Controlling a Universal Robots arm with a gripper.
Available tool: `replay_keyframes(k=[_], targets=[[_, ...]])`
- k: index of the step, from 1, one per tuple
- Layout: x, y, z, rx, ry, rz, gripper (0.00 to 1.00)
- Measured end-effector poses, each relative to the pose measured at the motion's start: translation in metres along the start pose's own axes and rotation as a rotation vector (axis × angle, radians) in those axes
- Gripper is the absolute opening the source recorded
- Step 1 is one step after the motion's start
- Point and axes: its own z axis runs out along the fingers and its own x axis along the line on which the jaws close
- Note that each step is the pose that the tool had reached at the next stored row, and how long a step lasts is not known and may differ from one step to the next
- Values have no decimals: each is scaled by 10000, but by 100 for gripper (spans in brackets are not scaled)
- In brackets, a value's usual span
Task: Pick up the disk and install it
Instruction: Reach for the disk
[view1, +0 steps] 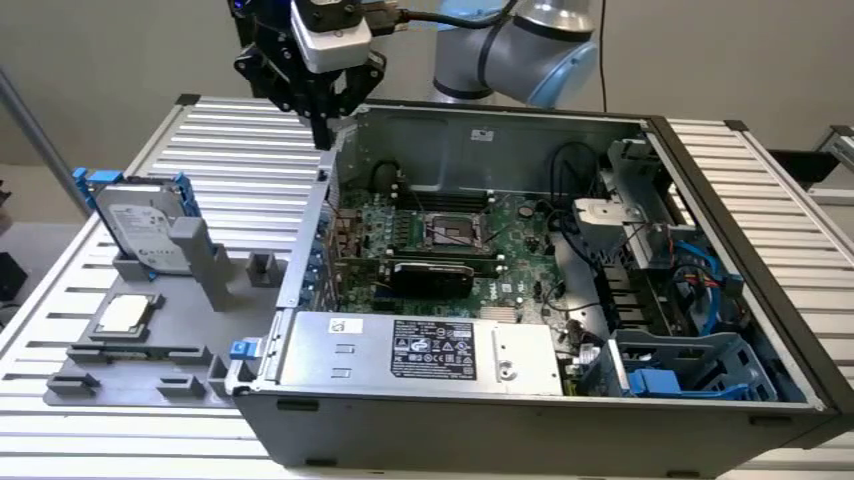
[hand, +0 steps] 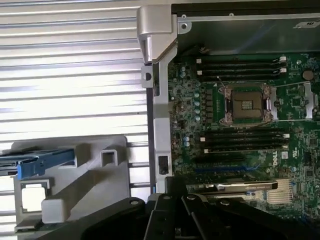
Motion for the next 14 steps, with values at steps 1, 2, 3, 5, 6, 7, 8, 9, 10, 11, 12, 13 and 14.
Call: replay_keyframes(k=[1, 2, 3, 5, 6, 7, 8, 9, 10, 11, 12, 13, 14], targets=[[48, -3, 1, 0, 0, 0, 0], [91, -7, 1, 0, 0, 1, 0], [138, -10, 2, 0, 0, 0, 0], [227, -16, 3, 0, 0, 1, 0], [275, -20, 3, 0, 0, 2, 0], [320, -23, 4, 0, 0, 0, 0], [364, -26, 5, 0, -1, -1, 0], [409, -30, 5, 0, 0, 0, 0], [457, -33, 5, 1, 1, 0, 0], [502, -36, 6, 0, 0, 1, 0], [547, -39, 6, 0, 0, 0, 0], [591, -43, 7, 0, 0, -1, 0], [636, -46, 7, 0, 0, 0, 0]])
